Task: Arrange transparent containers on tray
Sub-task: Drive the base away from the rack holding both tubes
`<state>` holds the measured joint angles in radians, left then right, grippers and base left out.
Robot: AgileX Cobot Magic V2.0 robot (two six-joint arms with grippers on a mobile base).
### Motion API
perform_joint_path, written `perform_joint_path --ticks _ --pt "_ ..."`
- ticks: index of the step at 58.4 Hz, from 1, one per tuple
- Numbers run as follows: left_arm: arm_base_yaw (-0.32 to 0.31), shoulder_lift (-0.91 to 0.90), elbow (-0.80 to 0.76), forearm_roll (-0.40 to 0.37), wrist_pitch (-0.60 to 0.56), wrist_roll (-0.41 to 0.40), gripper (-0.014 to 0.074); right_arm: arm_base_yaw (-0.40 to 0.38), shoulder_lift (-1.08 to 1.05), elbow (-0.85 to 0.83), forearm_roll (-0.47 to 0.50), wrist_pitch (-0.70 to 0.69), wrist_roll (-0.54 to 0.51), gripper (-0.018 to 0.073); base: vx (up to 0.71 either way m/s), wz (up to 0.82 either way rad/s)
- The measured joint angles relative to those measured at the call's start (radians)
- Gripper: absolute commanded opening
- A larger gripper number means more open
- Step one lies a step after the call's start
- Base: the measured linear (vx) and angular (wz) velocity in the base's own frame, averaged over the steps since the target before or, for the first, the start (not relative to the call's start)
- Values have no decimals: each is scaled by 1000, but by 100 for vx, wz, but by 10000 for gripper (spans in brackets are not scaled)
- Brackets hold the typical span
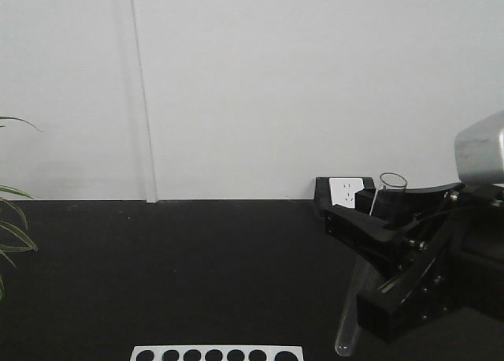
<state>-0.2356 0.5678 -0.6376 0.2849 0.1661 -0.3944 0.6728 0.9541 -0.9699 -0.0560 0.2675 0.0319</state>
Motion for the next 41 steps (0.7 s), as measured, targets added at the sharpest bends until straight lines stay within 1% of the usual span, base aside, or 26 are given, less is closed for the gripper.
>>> perform_joint_path --ticks 24,41 --pt "0 0 0 0 0 0 66 0 0 0 0 0 0 -1 -1 0" --pt "0 0 0 0 0 0 66 0 0 0 0 0 0 -1 -10 0"
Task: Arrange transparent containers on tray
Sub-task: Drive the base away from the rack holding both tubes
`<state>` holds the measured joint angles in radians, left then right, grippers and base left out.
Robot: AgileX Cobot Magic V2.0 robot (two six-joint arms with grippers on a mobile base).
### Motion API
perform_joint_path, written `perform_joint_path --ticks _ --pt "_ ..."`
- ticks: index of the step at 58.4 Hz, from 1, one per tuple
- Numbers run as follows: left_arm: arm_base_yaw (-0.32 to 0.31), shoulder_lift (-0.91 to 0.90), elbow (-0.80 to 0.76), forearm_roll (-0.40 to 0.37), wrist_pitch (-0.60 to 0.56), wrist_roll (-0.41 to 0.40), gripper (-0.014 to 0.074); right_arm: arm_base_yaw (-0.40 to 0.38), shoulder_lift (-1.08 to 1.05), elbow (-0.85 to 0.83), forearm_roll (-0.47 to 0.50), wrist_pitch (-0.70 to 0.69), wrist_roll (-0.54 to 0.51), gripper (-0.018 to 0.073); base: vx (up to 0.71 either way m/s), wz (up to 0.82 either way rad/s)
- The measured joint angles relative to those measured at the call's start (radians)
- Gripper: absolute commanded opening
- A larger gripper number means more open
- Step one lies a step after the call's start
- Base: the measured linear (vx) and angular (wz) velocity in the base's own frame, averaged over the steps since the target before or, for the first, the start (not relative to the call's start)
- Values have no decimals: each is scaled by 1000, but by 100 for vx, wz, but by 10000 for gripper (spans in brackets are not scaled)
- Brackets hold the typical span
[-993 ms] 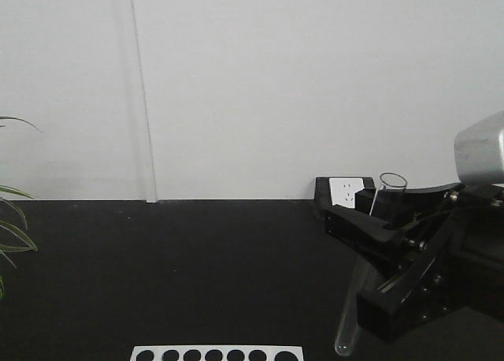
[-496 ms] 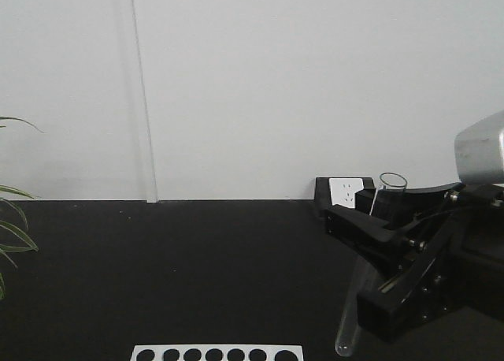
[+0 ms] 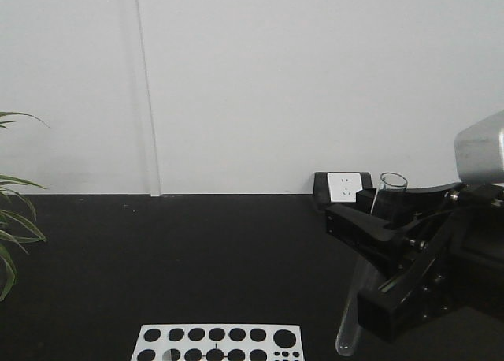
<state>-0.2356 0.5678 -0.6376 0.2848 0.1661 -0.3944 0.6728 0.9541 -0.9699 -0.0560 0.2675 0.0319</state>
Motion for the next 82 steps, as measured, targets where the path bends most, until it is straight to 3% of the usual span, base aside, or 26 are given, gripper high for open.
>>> perform_joint_path --ticks 82 --pt "0 0 0 0 0 0 66 0 0 0 0 0 0 -1 -24 8"
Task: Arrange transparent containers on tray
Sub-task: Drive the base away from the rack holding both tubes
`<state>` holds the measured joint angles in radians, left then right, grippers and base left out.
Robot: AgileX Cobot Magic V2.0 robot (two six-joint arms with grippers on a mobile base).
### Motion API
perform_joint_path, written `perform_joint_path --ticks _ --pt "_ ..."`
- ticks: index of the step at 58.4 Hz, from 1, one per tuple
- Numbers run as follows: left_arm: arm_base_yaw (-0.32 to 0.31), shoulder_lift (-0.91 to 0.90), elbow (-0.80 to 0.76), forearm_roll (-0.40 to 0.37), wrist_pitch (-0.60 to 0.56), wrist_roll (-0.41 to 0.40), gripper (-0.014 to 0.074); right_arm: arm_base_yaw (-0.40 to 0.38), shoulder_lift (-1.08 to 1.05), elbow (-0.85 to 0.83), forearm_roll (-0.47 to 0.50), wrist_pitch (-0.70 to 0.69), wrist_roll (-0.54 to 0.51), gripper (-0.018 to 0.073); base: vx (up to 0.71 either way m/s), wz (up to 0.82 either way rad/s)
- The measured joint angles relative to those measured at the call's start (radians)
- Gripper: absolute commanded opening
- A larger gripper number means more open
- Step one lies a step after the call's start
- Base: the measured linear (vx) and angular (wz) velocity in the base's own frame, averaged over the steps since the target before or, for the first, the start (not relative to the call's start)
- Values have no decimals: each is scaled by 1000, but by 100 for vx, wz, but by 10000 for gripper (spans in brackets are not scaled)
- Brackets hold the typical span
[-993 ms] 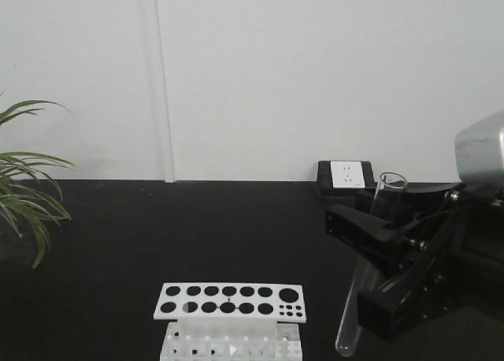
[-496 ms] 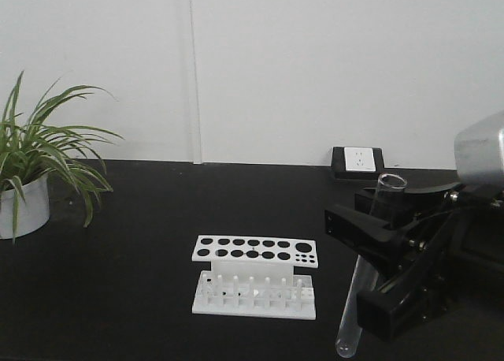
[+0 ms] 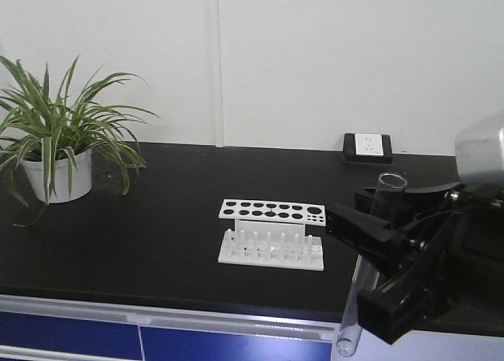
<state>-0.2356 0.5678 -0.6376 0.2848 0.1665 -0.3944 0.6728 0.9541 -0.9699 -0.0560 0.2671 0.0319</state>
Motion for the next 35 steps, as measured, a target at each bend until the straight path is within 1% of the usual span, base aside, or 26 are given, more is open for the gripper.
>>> perform_joint_path --ticks 19,35 --pt "0 0 0 0 0 0 66 0 0 0 0 0 0 -1 -27 17" --pt "0 0 0 0 0 0 66 0 0 0 0 0 0 -1 -25 32"
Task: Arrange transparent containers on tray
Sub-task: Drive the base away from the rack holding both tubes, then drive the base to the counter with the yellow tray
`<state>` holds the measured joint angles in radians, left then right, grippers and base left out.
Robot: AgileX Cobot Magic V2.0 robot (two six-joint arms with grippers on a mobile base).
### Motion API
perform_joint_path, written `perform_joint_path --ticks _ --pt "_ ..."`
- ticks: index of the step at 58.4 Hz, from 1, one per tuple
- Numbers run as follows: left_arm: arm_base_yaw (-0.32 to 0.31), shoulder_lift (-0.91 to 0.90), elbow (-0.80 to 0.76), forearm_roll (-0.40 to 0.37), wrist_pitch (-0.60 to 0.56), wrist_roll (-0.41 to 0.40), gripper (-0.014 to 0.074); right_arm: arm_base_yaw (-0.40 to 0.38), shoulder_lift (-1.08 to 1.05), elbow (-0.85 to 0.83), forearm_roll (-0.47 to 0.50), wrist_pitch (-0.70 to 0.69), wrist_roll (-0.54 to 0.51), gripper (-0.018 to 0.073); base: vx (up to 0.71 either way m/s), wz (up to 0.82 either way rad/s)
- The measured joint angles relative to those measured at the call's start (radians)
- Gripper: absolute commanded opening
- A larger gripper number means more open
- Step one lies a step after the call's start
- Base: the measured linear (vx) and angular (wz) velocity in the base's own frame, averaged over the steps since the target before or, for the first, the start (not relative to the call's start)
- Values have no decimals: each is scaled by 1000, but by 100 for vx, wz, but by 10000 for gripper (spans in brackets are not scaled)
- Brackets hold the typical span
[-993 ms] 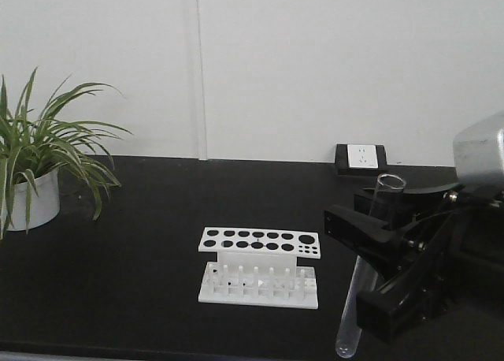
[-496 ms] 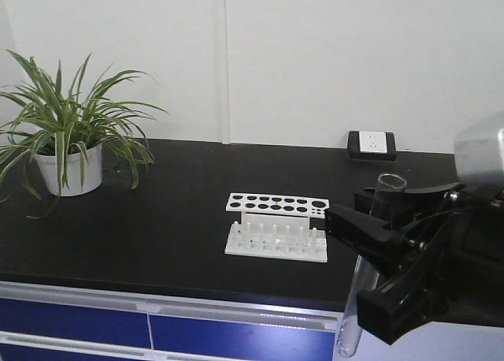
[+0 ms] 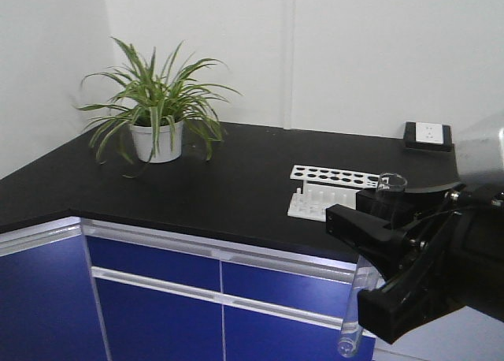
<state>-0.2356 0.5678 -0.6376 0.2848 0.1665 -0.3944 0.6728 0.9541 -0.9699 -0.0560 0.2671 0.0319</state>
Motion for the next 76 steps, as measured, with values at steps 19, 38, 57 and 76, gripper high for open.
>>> perform_joint_path --ticks 19,38,57,76 --pt "0 0 0 0 0 0 66 0 0 0 0 0 0 -1 -21 49" --pt "0 0 0 0 1 0 66 0 0 0 0 0 0 -1 -15 57" --pt "0 0 0 0 1 0 66 0 0 0 0 0 0 -1 -8 45" --pt "0 0 0 0 1 0 66 0 0 0 0 0 0 -1 -3 44"
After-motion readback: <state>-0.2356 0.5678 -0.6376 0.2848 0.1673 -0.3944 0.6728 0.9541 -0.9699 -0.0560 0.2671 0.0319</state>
